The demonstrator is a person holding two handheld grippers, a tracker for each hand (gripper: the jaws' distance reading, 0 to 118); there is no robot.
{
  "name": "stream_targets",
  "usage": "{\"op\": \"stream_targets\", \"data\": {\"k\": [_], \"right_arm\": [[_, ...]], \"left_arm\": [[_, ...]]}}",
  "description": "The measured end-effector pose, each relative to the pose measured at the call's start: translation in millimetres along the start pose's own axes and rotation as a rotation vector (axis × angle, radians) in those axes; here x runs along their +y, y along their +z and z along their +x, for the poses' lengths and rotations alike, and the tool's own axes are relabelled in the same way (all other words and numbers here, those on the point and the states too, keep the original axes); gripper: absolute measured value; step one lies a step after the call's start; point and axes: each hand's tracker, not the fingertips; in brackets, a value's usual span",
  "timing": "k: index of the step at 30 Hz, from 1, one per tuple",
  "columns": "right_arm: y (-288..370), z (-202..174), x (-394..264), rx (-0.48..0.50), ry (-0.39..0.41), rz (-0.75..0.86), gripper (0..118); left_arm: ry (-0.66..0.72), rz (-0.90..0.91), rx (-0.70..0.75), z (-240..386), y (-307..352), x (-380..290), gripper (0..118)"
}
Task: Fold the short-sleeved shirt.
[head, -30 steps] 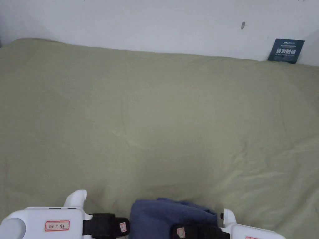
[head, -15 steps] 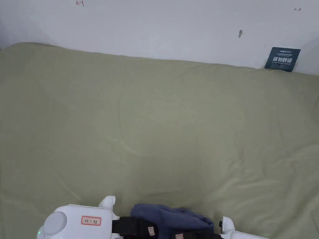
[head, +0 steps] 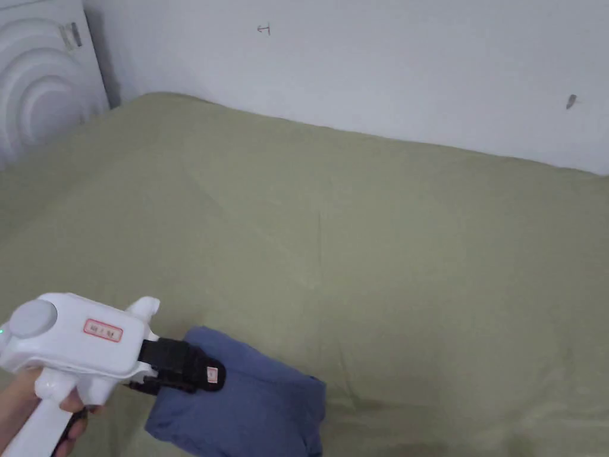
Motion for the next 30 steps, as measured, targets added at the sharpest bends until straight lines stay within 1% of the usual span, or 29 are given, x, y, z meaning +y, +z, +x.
{"op": "stream_targets", "data": {"k": [3,5,8,11,12,13,14,15,16,18,22,23,24,25,26,27,29,30], "right_arm": [[-4.8,-1.0,6.0,-0.013,0.003,0.014,1],[-10.1,-4.6,8.3,-0.032,0.002,0.024,1],[-17.2,-4.0,12.4,-0.043,-0.013,0.034,1],[-20.7,-2.7,20.2,-0.060,-0.009,0.032,1],[-21.7,-2.5,22.3,-0.070,-0.012,0.031,1],[-21.0,-2.6,24.7,-0.073,-0.011,0.029,1],[-20.1,-3.1,26.3,-0.074,-0.008,0.027,1],[-19.2,-4.8,28.1,-0.081,-0.002,0.025,1],[-17.3,-6.1,29.6,-0.081,0.009,0.027,1],[-10.8,-8.3,32.1,-0.076,0.019,0.033,1],[7.0,-17.1,35.5,-0.067,0.040,0.072,1],[11.6,-21.5,37.2,-0.073,0.056,0.082,1],[17.7,-27.5,39.9,-0.083,0.091,0.101,1],[25.8,-33.3,42.8,-0.093,0.120,0.117,1],[31.9,-39.5,45.7,-0.103,0.139,0.133,1],[39.7,-48.6,49.1,-0.132,0.174,0.167,1],[55.7,-65.0,55.0,-0.172,0.237,0.226,1],[64.5,-75.4,57.9,-0.213,0.279,0.258,1]], "left_arm": [[0.036,0.038,0.088,-45.6,52.6,33.3,33],[0.025,0.035,0.090,-67.6,75.3,52.5,33],[0.075,0.028,0.136,-93.5,87.9,75.4,33],[0.057,0.011,0.167,-105.6,94.2,89.0,33],[0.056,0.017,0.165,-109.3,94.1,93.4,42],[0.049,0.036,0.217,-104.7,94.7,95.5,65],[0.027,0.064,0.265,-100.3,97.2,96.6,95],[0.024,0.097,0.281,-95.7,100.9,96.1,118],[0.020,0.153,0.273,-102.7,110.8,95.5,118],[0.066,0.208,0.286,-95.9,121.5,92.7,118],[0.006,0.227,0.341,-68.7,135.3,74.9,118],[-0.007,0.239,0.349,-58.5,134.5,70.6,116],[-0.024,0.272,0.340,-40.2,134.6,63.3,102],[-0.046,0.315,0.330,-22.5,131.9,56.7,80],[-0.060,0.354,0.311,-6.8,127.9,50.9,46],[-0.082,0.394,0.298,13.9,119.2,42.8,8],[-0.138,0.429,0.283,59.4,97.1,25.2,5],[-0.199,0.447,0.271,86.0,83.0,14.0,5]]}}
